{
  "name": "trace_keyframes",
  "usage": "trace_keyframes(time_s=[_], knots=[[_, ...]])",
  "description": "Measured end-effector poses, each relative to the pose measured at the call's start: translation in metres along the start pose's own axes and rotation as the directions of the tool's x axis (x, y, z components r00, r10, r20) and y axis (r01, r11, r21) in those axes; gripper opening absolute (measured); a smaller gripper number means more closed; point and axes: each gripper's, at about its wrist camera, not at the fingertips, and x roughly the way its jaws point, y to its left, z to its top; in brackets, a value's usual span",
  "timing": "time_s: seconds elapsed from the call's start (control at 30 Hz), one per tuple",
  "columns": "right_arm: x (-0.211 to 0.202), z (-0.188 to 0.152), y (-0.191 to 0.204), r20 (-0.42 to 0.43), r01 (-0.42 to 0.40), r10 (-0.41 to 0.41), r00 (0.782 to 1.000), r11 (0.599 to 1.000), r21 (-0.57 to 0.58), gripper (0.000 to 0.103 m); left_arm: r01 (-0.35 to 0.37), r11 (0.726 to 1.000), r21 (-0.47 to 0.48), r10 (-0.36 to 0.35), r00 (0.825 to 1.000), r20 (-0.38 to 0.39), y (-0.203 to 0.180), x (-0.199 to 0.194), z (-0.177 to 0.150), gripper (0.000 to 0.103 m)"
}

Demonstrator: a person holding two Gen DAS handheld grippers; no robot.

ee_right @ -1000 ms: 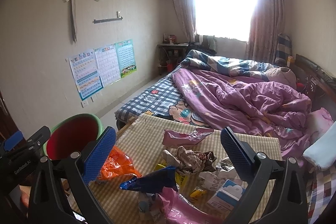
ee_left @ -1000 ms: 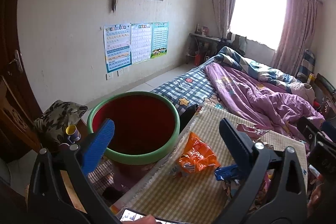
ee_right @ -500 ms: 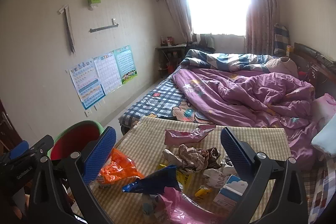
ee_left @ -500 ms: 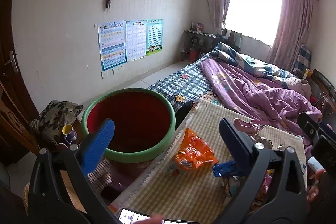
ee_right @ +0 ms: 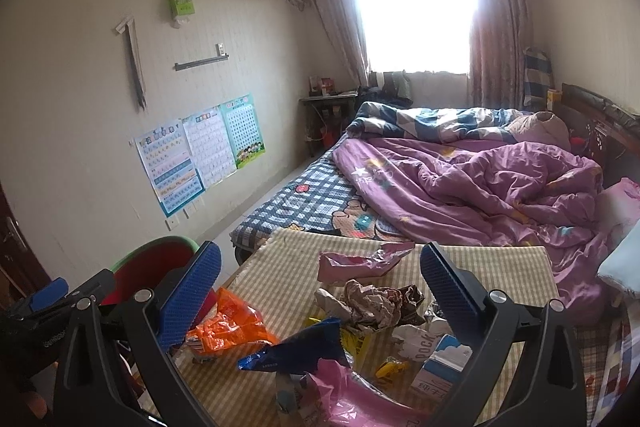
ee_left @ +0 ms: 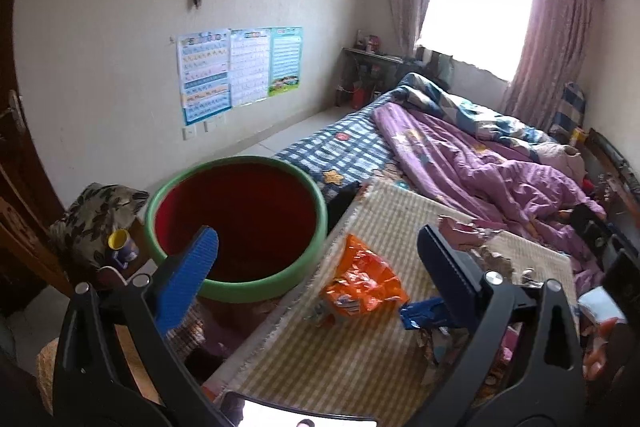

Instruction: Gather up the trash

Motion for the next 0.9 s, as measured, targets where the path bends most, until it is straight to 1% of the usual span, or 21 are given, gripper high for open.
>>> trace_keyframes(time_s=[0.17, 0.23, 0.3, 0.43, 0.53, 0.83, 0.9], knots=[[0.0007, 0.0002, 0.0011, -0.007, 0.005, -0.005, 1.0, 1.0, -0.009, 0.096, -0.078, 0.995, 0.062, 0.077, 0.997, 0.02, -0.0053, 0.0043, -0.0077, 0.098], [0.0012, 0.0003, 0.0019, -0.012, 0.015, -0.016, 1.0, 1.0, -0.019, 0.096, -0.082, 0.993, 0.082, 0.079, 0.996, 0.03, -0.0081, 0.0037, -0.0089, 0.098], [0.0021, 0.0002, 0.0021, -0.014, 0.018, -0.018, 1.0, 1.0, -0.022, 0.096, -0.088, 0.993, 0.079, 0.085, 0.995, 0.049, -0.009, 0.0014, -0.0075, 0.098], [0.0033, 0.0003, 0.0027, -0.012, 0.016, -0.016, 1.0, 1.0, -0.019, 0.096, -0.06, 0.997, 0.056, 0.058, 0.998, 0.034, -0.0052, 0.0008, -0.0043, 0.098], [0.0026, -0.0011, 0.0029, -0.013, 0.017, -0.017, 1.0, 1.0, -0.022, 0.096, -0.055, 0.997, 0.056, 0.053, 0.998, 0.032, -0.0051, -0.0014, -0.0024, 0.098], [0.0026, -0.0032, 0.0044, -0.004, 0.009, -0.009, 1.0, 0.999, -0.041, 0.096, 0.012, 0.999, 0.052, -0.013, 1.0, 0.011, -0.0052, -0.0036, -0.0016, 0.098], [0.0021, -0.0034, 0.0054, -0.002, 0.003, -0.003, 1.0, 0.999, -0.046, 0.096, 0.041, 0.998, 0.048, -0.042, 0.999, 0.002, -0.006, -0.0039, -0.0011, 0.098]])
